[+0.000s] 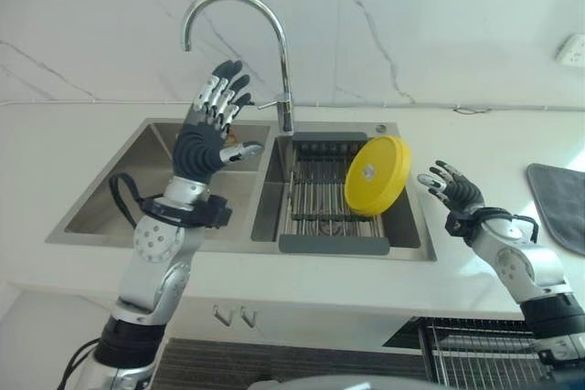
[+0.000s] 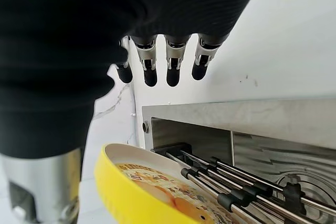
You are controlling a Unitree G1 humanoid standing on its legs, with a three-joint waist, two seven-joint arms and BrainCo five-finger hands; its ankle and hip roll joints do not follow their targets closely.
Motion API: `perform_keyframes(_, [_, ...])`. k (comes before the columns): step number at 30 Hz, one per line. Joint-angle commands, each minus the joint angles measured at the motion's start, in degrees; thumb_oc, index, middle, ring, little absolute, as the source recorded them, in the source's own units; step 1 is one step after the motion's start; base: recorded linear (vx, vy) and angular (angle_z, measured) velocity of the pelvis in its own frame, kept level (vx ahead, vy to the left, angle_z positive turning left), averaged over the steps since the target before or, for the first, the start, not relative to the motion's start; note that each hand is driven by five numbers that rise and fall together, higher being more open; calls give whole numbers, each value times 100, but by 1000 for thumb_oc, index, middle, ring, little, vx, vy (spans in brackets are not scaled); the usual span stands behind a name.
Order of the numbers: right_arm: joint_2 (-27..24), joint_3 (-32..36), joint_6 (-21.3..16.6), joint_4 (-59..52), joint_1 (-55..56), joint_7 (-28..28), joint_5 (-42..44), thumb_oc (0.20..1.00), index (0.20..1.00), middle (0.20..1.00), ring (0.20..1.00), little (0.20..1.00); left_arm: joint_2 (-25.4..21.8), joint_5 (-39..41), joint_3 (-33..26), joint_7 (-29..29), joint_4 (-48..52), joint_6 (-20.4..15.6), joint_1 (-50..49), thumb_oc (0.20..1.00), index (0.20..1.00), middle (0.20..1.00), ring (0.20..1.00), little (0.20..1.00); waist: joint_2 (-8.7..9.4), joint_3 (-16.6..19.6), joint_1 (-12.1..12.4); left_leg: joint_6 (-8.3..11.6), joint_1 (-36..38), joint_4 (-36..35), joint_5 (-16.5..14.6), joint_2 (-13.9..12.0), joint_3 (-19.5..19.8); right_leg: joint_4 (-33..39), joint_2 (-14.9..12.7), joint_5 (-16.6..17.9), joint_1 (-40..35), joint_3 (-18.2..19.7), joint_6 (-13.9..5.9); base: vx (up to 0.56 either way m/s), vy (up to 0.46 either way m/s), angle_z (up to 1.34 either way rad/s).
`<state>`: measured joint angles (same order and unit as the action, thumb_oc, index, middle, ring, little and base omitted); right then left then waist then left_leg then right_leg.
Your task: Place the dishes in the dishwasher.
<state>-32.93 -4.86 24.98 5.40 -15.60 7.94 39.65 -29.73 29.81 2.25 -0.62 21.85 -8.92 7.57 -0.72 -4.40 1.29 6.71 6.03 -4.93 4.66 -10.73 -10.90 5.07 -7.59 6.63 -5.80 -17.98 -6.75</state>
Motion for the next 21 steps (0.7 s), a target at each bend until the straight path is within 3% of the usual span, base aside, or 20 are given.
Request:
perform_keyframes(1, [52,21,-140,88,-832,26,222,1000,1000,1000,1000,1000,-368,-93,34,85,-66,-213,569,1000,1000,1000,1000,1000,249,-29,63,-86,221,-7,-659,271,-143,-7,-86,-658,-235,-59,-117,0,0,0])
perform_keyframes(6, [-3,-56,77,214,-934,-10,283,1000,1000,1000,1000,1000,-394,-49,13,101,-69,-181,578,1000,1000,1000,1000,1000,248,-30,87,-83,227,-7,-654,277,-128,-7,-87,-669,-253,-70,-111,0,0,0])
perform_keyframes(21, [22,-280,224,702,-1225,-25,411,1000,1000,1000,1000,1000,-413,-48,95,173,-115,-138,664,1000,1000,1000,1000,1000,268,-68,188,-72,236,-7,-655,299,-67,-7,-96,-692,-314,-141,-98,5,3,3])
